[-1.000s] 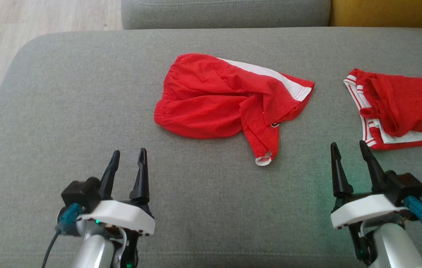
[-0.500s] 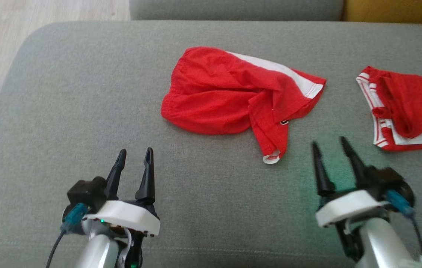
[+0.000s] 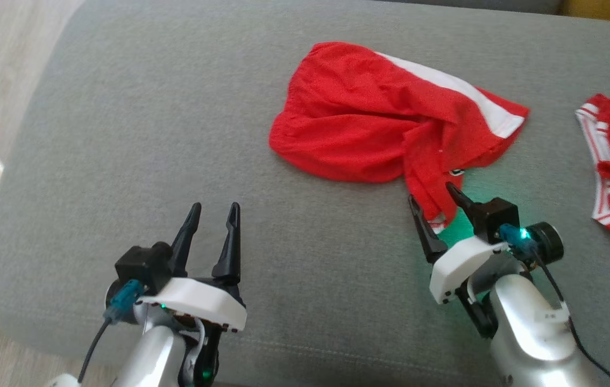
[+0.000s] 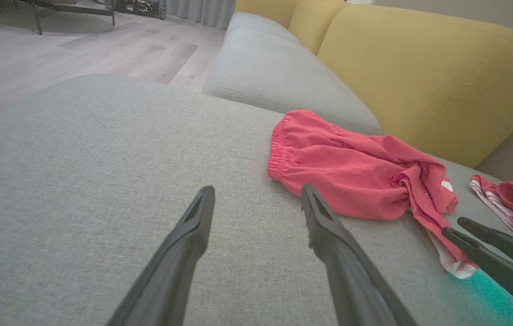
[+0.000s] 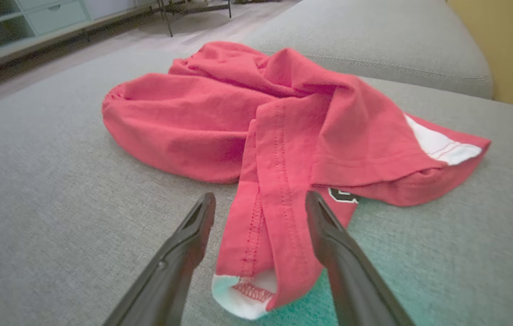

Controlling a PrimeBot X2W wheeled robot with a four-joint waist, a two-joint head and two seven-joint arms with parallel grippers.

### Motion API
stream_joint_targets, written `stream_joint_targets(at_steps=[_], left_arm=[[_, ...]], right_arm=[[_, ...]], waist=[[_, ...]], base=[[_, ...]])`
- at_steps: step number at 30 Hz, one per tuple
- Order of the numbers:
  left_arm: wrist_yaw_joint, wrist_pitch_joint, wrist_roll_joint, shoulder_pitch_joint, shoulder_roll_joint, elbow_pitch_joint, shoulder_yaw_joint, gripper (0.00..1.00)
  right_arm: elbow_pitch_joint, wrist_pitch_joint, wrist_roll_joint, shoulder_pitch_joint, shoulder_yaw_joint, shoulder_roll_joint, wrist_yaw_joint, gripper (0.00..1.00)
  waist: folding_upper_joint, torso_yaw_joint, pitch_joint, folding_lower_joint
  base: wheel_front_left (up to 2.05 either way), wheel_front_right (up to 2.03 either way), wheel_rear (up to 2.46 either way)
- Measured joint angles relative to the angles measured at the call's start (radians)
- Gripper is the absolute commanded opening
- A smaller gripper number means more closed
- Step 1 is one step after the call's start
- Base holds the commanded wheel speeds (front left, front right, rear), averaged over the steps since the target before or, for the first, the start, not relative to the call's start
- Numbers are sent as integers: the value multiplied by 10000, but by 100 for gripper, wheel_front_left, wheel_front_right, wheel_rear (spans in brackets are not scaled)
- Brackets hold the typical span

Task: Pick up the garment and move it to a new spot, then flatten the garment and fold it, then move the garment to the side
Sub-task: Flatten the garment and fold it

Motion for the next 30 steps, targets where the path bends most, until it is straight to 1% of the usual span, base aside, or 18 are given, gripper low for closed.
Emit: stream_joint_targets(at_steps=[5,10,11,12,15,18,20,24,27,30], left_arm=[[50,0,-77,-5,2,2,-52,100],[94,0,-94,-30,2,4,-138,100],[123,0,-94,-51,2,2,-180,100],[125,0,-104,-83,0,2,-222,100],[138,0,-197,-122,0,4,-240,100],[161,0,-196,-122,0,31,-232,100],[161,0,-194,-122,0,79,-217,100],[157,0,-151,-107,-2,121,-100,100],[150,0,-117,-66,2,132,77,100],[125,0,-21,-27,0,134,100,100]], right_arm=[[803,40,-702,-368,-497,-10,0,100],[1294,15,-1035,-583,-798,-12,0,100],[1392,-13,-1043,-651,-821,-15,0,37],[1490,-79,-1043,-725,-828,-17,0,0],[1632,-355,-709,-858,-623,-38,0,0],[1593,-734,82,-913,81,-63,0,0],[1371,-926,932,-913,608,-65,0,0],[297,-1175,2890,-966,1622,-58,0,0],[-351,-1212,3916,-1129,1523,-40,0,0],[-610,-926,4782,-1088,690,-44,0,0]], waist=[[0,341,169,0],[0,493,264,0],[0,518,273,0],[0,537,274,0],[0,530,260,0],[0,451,167,0],[0,377,62,0],[0,168,-198,0],[0,-78,-379,0],[0,-349,-510,0]], base=[[0,0,0],[0,0,0],[0,0,0],[0,0,0],[0,0,0],[0,0,0],[0,0,0],[0,0,0],[0,0,0],[0,0,0]])
